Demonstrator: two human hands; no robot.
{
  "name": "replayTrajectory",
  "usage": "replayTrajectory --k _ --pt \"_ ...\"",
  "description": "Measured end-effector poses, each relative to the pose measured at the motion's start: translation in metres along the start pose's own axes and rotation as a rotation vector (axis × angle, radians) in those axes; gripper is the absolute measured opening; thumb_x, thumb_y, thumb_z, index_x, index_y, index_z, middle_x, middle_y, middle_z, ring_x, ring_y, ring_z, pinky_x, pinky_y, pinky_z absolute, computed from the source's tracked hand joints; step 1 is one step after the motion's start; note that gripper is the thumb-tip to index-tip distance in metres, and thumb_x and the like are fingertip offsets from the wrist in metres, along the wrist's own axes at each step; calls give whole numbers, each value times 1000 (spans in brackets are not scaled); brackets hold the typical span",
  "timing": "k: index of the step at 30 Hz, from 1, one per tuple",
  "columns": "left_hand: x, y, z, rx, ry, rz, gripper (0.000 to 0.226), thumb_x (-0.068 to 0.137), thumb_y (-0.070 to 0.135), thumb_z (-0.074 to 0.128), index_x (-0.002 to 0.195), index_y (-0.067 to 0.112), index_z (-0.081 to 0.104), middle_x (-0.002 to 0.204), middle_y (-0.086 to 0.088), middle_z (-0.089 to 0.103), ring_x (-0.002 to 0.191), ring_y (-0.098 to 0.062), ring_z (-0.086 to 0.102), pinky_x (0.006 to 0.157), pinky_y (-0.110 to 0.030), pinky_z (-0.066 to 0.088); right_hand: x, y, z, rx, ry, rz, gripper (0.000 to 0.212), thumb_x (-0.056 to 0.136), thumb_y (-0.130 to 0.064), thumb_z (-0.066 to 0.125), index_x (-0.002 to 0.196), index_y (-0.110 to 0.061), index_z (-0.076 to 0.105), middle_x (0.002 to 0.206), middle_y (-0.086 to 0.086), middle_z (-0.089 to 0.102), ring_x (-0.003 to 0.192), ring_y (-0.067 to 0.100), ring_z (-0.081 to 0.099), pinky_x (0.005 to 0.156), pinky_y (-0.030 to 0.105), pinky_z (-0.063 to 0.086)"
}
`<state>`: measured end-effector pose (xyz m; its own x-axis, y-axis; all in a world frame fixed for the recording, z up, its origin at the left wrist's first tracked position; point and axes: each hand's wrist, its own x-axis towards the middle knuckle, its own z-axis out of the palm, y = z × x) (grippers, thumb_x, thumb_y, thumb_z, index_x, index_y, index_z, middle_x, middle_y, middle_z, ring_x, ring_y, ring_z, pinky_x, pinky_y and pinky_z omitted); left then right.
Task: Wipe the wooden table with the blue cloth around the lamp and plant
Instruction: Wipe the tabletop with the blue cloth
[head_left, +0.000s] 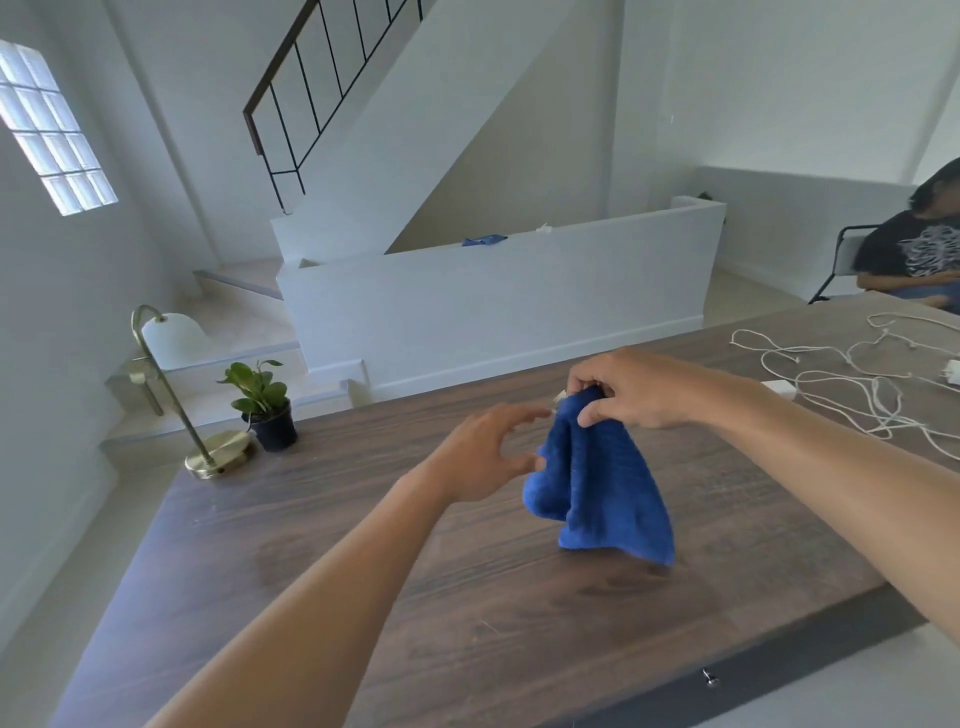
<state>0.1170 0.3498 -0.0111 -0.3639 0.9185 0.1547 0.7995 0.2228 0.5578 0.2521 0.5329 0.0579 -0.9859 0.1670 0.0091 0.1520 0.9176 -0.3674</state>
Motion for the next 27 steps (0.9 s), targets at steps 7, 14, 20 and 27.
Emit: replayTrajectory --k 7,14,20,27 --pt "-3 -6 -1 -106 -97 -86 5 81 26 62 82 21 61 81 16 64 79 -6 58 80 -31 48 -2 2 -6 -116 -57 33 12 83 -33 72 88 -32 61 80 -14 59 75 9 58 69 31 46" --pt "-5 -16 -21 142 -105 -122 8 78 23 62 76 24 55 65 12 56 63 -10 52 57 -23 38 -8 41 8 -419 -170 148 16 86 -37 68 79 -27 57 82 -10 57 77 17 58 61 31 41" --pt "6 -20 -53 265 271 -85 5 84 20 64 80 19 61 79 3 61 79 -20 54 69 -33 39 -3 49 -24 -588 258 63 19 93 -35 59 103 -20 65 102 -1 65 97 21 57 68 31 36" --pt "-7 -13 -46 -6 356 -155 13 79 24 73 80 17 62 75 1 65 70 -11 58 64 -30 45 -25 61 -7 -389 385 -19 12 83 -28 73 91 -20 69 84 -2 62 86 21 58 74 34 46"
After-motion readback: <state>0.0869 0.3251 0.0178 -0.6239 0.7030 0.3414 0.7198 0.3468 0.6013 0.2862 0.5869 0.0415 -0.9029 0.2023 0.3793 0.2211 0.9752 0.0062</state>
